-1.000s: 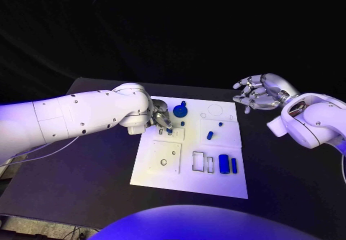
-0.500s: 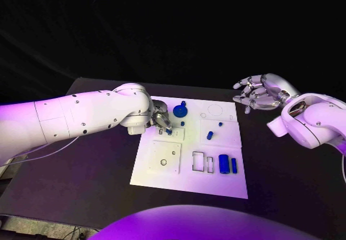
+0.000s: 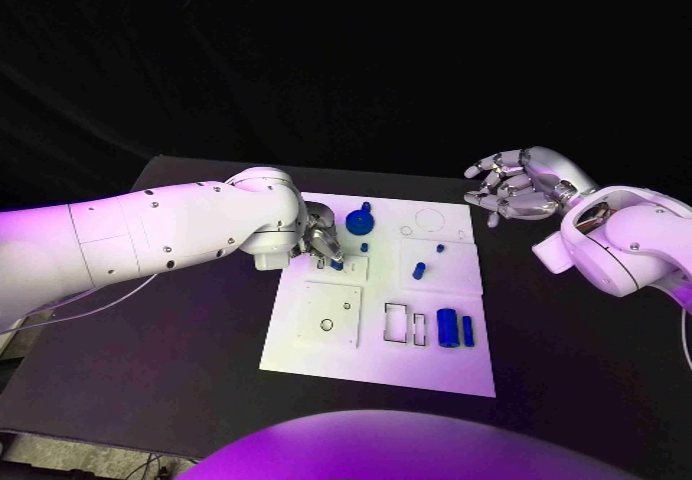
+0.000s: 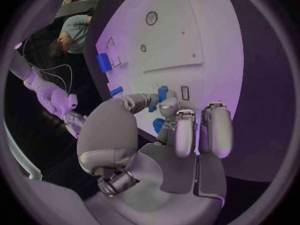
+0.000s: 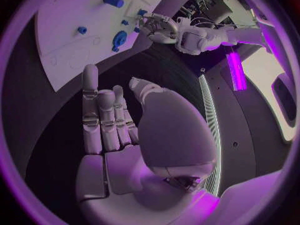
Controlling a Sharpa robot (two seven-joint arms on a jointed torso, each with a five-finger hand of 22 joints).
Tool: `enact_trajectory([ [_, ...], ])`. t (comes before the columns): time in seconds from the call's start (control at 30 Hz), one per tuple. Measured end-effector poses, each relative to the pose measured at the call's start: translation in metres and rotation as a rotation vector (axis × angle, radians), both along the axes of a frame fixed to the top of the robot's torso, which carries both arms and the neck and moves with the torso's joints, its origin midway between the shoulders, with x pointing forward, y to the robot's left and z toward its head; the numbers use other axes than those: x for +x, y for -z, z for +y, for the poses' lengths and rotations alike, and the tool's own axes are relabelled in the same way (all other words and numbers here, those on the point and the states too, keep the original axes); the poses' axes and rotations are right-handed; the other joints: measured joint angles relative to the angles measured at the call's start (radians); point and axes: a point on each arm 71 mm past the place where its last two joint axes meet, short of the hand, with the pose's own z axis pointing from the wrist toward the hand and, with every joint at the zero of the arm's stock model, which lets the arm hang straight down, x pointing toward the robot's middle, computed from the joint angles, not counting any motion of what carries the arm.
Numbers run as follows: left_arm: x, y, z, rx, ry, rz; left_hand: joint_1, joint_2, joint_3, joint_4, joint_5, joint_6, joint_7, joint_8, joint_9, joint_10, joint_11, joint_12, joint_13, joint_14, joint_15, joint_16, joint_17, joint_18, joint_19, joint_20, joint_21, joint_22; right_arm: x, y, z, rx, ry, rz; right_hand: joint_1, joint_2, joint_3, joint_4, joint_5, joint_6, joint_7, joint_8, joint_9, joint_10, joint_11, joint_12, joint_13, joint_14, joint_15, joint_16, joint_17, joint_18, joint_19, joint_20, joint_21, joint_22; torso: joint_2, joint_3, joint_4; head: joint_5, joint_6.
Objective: Assemble the parts on the task board
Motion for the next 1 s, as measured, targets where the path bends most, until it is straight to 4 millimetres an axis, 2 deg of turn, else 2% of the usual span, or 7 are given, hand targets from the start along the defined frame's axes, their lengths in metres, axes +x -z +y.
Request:
enact_trajectory([
  [0.4,-0.0004,0.0001,-0.0003,0.005,0.006,0.003,0.000,0.000,0.003,0.003,0.000,0.000,0.000,0.005,0.000,0.000,0.000,0.000,-0.004,0.000,0.000,0.000,0.000,0.000,0.000,0.000,0.000,0.001,0.0001,0.0001,0.0002,0.000,0.000,0.000,0.000,0.000,0.000,0.000,0.000,0.000,0.000,0.000,0.000,0.000,0.000,0.000,0.000,0.000,0.000,0.000,0.000,0.000,0.000,0.000,0.000,0.000,0.000,-0.0013,0.0009,0.001,0.000],
  [0.73,-0.0003,0.0001,-0.0009,0.007,0.007,0.002,0.000,0.000,0.003,0.003,-0.002,0.000,0.000,0.005,0.002,0.001,0.001,0.000,-0.004,-0.002,-0.002,0.000,0.000,0.000,0.000,0.000,0.000,0.003,0.0001,0.0001,0.0004,0.000,-0.001,0.000,0.000,0.000,0.000,0.000,0.000,0.000,0.000,0.000,0.000,0.000,0.000,0.000,-0.003,-0.004,-0.004,-0.006,-0.003,0.000,0.004,0.004,-0.004,-0.002,-0.001,-0.0011,0.0001,0.003,0.000],
  [0.77,-0.0002,0.0001,-0.0010,0.007,0.007,0.002,0.000,0.000,0.003,0.003,-0.002,0.000,0.000,0.004,0.027,0.003,0.004,0.000,-0.003,-0.003,-0.003,0.000,0.000,0.000,0.000,0.000,0.000,0.003,0.0000,0.0001,0.0004,0.000,-0.001,0.000,0.000,0.000,0.000,0.000,0.000,0.000,0.000,0.000,0.000,0.000,0.000,0.000,-0.003,-0.003,-0.004,-0.006,-0.003,0.000,0.004,0.004,-0.004,-0.002,-0.001,-0.0010,-0.0001,0.003,0.000],
  [0.87,-0.0002,0.0002,-0.0014,0.007,0.007,0.003,-0.003,0.003,0.003,0.003,-0.002,0.000,0.000,0.005,0.030,0.004,0.003,0.000,-0.002,-0.004,-0.003,0.000,0.000,0.000,0.000,0.000,0.003,0.005,0.0000,0.0001,0.0002,0.000,0.000,0.000,0.000,0.000,0.000,0.000,0.000,0.000,0.000,0.000,0.000,0.000,0.000,0.000,-0.003,-0.003,-0.004,-0.006,-0.003,0.000,0.004,0.004,-0.004,-0.002,-0.001,-0.0011,-0.0001,0.002,0.000],
  [0.97,-0.0004,0.0003,-0.0018,0.009,0.009,0.005,-0.031,0.001,-0.007,-0.007,-0.014,0.008,-0.009,0.021,0.030,0.015,-0.008,0.000,-0.007,-0.004,-0.004,0.000,0.000,0.000,0.000,0.000,0.003,0.006,-0.0001,0.0001,0.0002,0.000,0.000,0.000,0.000,0.000,0.000,0.000,0.000,0.000,0.000,0.000,0.000,0.000,0.000,0.000,-0.004,-0.003,-0.004,-0.006,-0.003,0.000,0.004,0.004,-0.004,-0.002,-0.001,-0.0005,-0.0001,0.000,0.000],
  [1.0,-0.0004,0.0004,-0.0021,0.009,0.009,0.006,-0.036,-0.004,-0.010,-0.010,-0.014,0.006,-0.012,0.021,0.075,0.015,-0.008,0.000,-0.008,-0.002,-0.006,0.000,0.000,0.000,-0.002,-0.002,0.003,0.006,-0.0001,0.0001,0.0002,0.000,0.000,0.000,0.000,0.000,0.000,0.000,0.000,0.000,0.000,0.000,0.000,0.000,0.000,0.000,-0.004,-0.003,-0.004,-0.006,-0.003,0.000,0.004,0.004,-0.004,-0.002,-0.001,-0.0005,-0.0001,-0.001,0.000],
])
